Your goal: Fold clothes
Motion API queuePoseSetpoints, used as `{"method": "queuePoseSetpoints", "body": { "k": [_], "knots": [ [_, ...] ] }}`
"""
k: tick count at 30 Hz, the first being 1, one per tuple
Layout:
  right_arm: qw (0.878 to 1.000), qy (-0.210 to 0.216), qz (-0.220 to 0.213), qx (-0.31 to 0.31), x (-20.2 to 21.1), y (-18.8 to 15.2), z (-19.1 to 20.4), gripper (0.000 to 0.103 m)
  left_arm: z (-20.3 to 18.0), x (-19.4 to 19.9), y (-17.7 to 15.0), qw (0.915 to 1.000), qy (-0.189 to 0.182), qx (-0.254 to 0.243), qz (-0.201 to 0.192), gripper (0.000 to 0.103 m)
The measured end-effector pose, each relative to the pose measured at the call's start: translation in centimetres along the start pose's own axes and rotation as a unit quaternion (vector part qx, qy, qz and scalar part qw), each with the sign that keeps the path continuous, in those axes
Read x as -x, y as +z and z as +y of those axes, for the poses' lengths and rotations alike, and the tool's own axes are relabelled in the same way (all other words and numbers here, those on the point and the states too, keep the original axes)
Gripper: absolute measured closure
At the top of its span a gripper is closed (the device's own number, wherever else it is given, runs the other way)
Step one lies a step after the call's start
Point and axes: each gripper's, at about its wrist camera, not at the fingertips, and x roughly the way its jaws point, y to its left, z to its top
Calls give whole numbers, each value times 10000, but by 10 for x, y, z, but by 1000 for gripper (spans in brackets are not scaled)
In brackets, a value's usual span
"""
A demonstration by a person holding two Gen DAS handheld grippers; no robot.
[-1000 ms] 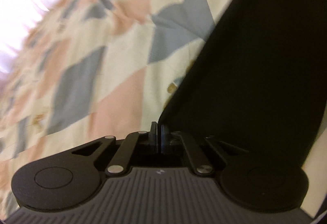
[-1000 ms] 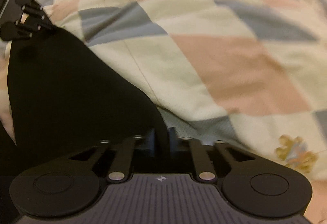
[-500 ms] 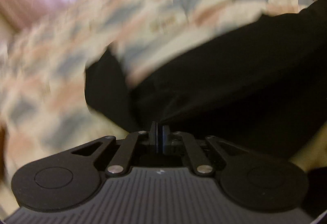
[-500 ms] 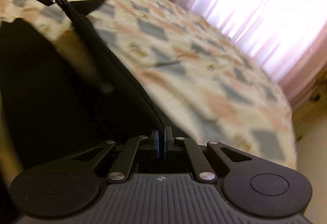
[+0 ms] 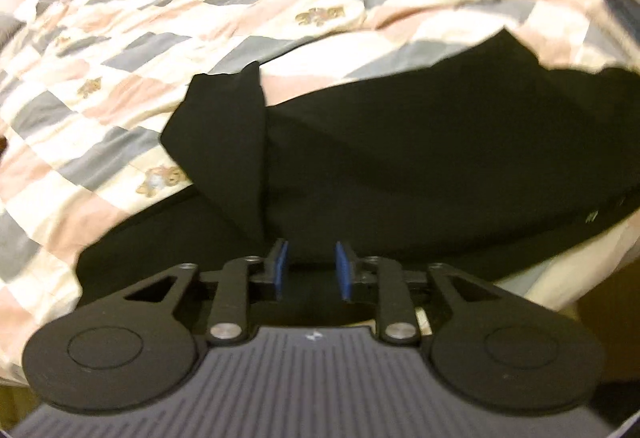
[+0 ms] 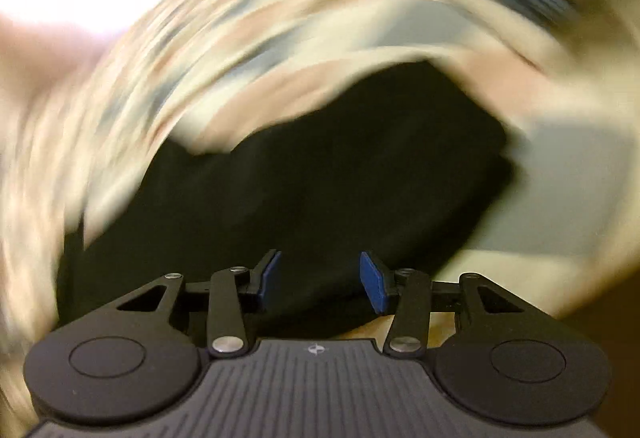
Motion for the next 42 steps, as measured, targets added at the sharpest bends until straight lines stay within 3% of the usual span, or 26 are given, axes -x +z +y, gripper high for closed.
{"method": "queuePoseSetpoints", "body": {
  "k": [3, 5, 7, 11, 15, 22, 23, 24, 25, 27, 28, 29, 31, 34, 36, 38, 42],
  "knots": [
    [9925, -44, -389, -1162, 1, 20, -41, 56, 4, -3, 9, 9981, -278, 548, -26, 80],
    [9883, -116, -554, -1415, -1, 27, -50, 56, 11, -7, 16, 9961, -303, 828, -83, 80],
    [9853, -155, -659, -1568, -4, 32, -55, 56, 14, -12, 27, 9969, -39, 768, -181, 76],
    [9892, -324, -601, -1295, -18, 27, -46, 56, 20, -40, 63, 9975, 515, 316, -357, 73],
    [9894, -426, -560, -1267, -29, 18, -37, 56, 30, -102, 104, 9964, 821, -34, -209, 70],
    [9890, -810, -563, -1098, -40, 21, -23, 55, 47, -183, 128, 9948, 965, -190, 247, 69],
    [9886, -853, -563, -1105, -41, 20, -21, 55, 49, -195, 132, 9944, 985, -213, 312, 71],
    [9882, -879, -571, -1113, -41, 20, -20, 55, 52, -202, 134, 9944, 987, -192, 319, 91],
    [9879, -899, -577, -1128, -42, 19, -19, 55, 60, -193, 131, 9957, 923, -16, 114, 99],
    [9868, -946, -575, -1183, -44, 18, -18, 55, 76, -174, 123, 9956, 804, 359, -318, 100],
    [9865, -993, -578, -1165, -45, 18, -16, 60, 88, -155, 115, 9928, 798, 636, -622, 100],
    [9863, -1059, -579, -1123, -46, 19, -14, 78, 101, -134, 106, 9880, 810, 943, -919, 100],
    [9863, -1115, -572, -1072, -46, 21, -12, 94, 139, -90, 68, 9710, 984, 1811, -1214, 100],
    [9869, -1118, -602, -1000, -42, 23, -10, 96, 195, -49, 4, 9363, 1138, 3097, -1202, 102],
    [9871, -1136, -564, -979, -42, 23, -9, 96, 223, -60, -38, 9130, 942, 3871, -882, 101],
    [9870, -1157, -511, -990, -44, 24, -10, 94, 248, -71, -78, 8836, 736, 4586, -586, 99],
    [9853, -1163, -442, -1174, -47, 24, -12, 84, 265, -103, -119, 8348, 253, 5473, -534, 98]
  ]
}}
